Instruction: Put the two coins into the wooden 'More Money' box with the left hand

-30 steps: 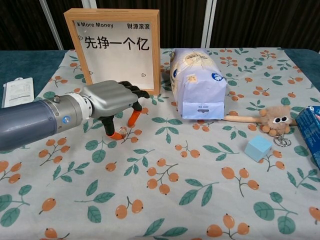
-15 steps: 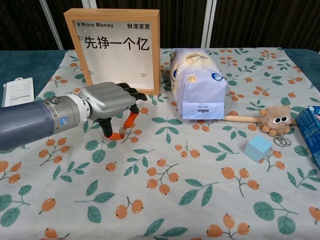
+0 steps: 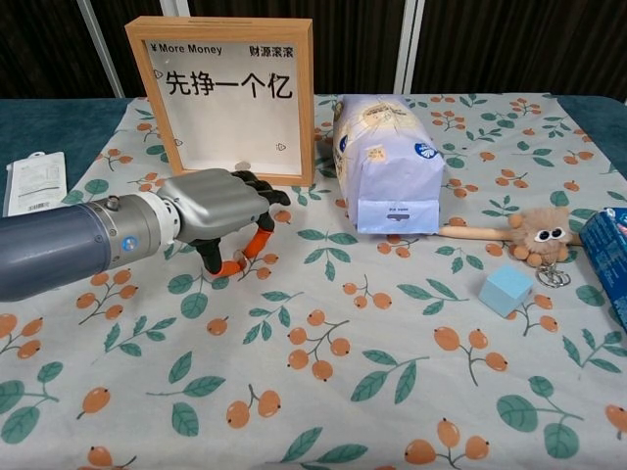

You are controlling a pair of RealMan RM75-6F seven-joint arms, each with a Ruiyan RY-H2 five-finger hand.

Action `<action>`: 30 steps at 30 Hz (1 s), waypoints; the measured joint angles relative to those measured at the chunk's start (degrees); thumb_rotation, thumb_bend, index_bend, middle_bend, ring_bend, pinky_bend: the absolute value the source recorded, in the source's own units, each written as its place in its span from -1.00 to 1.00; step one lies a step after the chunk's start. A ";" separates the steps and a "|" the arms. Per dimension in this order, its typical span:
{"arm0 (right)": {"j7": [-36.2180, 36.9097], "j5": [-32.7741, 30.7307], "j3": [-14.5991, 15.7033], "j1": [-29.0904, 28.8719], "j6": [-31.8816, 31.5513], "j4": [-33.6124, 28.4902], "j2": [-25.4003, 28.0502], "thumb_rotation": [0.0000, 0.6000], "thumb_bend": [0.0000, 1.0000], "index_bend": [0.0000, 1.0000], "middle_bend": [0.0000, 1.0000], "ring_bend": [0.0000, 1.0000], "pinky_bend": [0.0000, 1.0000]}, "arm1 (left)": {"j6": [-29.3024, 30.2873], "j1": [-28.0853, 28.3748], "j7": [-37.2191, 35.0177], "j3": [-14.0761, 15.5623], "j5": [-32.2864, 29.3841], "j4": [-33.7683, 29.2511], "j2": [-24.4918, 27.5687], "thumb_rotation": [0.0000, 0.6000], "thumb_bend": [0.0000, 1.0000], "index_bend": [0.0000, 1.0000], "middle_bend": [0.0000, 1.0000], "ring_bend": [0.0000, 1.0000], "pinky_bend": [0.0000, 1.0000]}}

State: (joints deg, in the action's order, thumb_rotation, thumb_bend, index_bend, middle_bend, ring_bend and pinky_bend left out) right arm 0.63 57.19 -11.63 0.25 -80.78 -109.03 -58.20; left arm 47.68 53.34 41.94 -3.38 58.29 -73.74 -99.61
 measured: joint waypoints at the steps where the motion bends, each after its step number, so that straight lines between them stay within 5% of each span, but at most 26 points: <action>1: 0.00 0.02 0.01 0.00 0.00 0.00 0.01 1.00 -0.26 -0.75 -0.84 -0.87 -1.00 | -0.01 0.03 0.00 -0.02 -0.07 -0.06 -0.03 1.00 -0.28 0.09 -0.93 -1.00 -1.00; 13: -0.08 -0.25 0.21 -0.13 0.44 -0.22 0.24 1.00 -0.26 -0.75 -0.84 -0.87 -1.00 | -0.17 0.00 -1.53 0.18 0.83 0.02 -0.08 1.00 0.07 0.23 -0.84 -1.00 -1.00; 30: -0.27 -0.79 0.45 -0.31 0.98 -0.61 0.52 1.00 -0.26 -0.75 -0.84 -0.87 -1.00 | 2.36 -0.83 -4.34 -0.41 3.84 1.58 -0.95 1.00 0.17 0.35 -0.76 -1.00 -1.00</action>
State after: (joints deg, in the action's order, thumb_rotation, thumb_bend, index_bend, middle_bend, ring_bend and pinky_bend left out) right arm 0.36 56.40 -11.19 -0.06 -79.80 -109.64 -57.67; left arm 50.04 52.51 37.60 -3.79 62.13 -72.16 -100.55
